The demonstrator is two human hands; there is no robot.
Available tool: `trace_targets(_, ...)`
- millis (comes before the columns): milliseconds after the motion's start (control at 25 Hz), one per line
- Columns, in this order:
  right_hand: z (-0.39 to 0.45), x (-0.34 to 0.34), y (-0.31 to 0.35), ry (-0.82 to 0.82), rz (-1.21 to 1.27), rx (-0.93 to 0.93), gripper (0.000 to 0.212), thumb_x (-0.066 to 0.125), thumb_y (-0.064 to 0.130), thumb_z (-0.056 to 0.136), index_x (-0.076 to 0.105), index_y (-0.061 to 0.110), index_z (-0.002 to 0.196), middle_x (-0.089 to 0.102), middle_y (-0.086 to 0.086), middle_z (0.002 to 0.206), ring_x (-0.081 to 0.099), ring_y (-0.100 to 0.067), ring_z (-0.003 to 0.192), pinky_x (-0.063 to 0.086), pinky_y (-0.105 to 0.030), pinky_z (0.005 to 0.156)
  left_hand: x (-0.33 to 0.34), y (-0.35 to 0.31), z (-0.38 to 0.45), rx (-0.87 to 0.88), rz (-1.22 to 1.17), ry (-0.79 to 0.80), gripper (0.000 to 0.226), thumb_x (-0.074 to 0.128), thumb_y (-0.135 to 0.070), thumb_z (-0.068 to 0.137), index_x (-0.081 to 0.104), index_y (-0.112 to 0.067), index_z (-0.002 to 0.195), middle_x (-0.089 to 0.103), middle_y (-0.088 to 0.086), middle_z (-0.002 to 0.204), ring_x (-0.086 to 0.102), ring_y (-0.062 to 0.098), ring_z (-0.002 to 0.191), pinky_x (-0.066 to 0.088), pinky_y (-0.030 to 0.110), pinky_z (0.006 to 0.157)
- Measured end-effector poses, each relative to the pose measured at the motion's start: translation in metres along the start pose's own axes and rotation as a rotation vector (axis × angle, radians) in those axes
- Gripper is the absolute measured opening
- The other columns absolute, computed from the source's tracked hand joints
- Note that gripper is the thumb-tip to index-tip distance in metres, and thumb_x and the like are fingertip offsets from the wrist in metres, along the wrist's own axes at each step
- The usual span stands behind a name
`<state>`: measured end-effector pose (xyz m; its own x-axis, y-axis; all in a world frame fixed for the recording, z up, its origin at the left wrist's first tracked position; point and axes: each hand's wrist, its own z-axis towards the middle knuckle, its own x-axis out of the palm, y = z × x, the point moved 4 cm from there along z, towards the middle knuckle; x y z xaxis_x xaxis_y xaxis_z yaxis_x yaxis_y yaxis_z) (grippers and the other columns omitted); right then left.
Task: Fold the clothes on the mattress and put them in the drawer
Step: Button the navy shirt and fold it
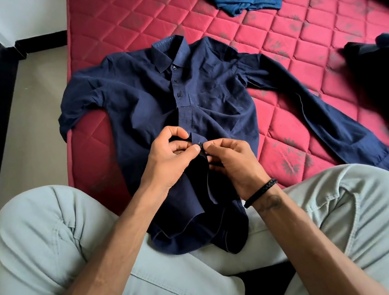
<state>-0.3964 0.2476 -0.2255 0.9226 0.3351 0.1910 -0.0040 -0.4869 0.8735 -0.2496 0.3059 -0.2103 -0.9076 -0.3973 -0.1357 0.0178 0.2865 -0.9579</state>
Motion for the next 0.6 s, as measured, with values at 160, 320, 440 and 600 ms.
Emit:
trace_targets(160, -0.002, 0.002, -0.002, 0.046, -0.11, -0.02, 0.019, 0.063, 0.012, 0.101, 0.067, 0.009, 0.084, 0.061, -0.004, 0.07, 0.057, -0.01, 0.064, 0.051, -0.021, 0.067, -0.003, 0.0, 0.0, 0.098, 0.211, -0.019, 0.031, 0.08, -0.017, 0.083, 0.058, -0.033, 0.098, 0.073, -0.004, 0.082, 0.057, 0.006, 0.064, 0.051, 0.023, 0.066)
trace_targets(320, -0.003, 0.0, -0.002, 0.044, -0.313, -0.078, 0.016, 0.064, 0.015, 0.1, 0.07, 0.009, 0.086, 0.064, -0.001, 0.069, 0.059, -0.011, 0.065, 0.052, -0.028, 0.068, -0.012, 0.005, 0.009, 0.076, 0.313, 0.121, 0.037, 0.083, -0.018, 0.081, 0.058, -0.038, 0.101, 0.07, -0.008, 0.072, 0.053, 0.009, 0.058, 0.049, 0.03, 0.062)
trace_targets(440, -0.001, 0.001, -0.008, 0.056, -0.574, -0.183, 0.017, 0.07, 0.02, 0.094, 0.071, 0.01, 0.081, 0.066, 0.003, 0.066, 0.055, -0.009, 0.061, 0.047, -0.033, 0.061, -0.01, 0.016, 0.005, -0.012, 0.408, 0.265, 0.051, 0.087, -0.026, 0.068, 0.057, -0.042, 0.107, 0.065, -0.008, 0.062, 0.052, 0.009, 0.053, 0.045, 0.028, 0.06)
trace_targets(600, -0.002, 0.005, -0.015, 0.106, -0.861, -0.323, 0.024, 0.069, 0.041, 0.085, 0.069, 0.018, 0.075, 0.072, 0.005, 0.069, 0.063, -0.003, 0.062, 0.057, -0.041, 0.067, -0.008, 0.013, 0.001, 0.042, 0.758, 0.301, 0.057, 0.079, -0.042, 0.067, 0.053, -0.044, 0.117, 0.066, -0.007, 0.073, 0.066, 0.012, 0.076, 0.051, 0.029, 0.071)
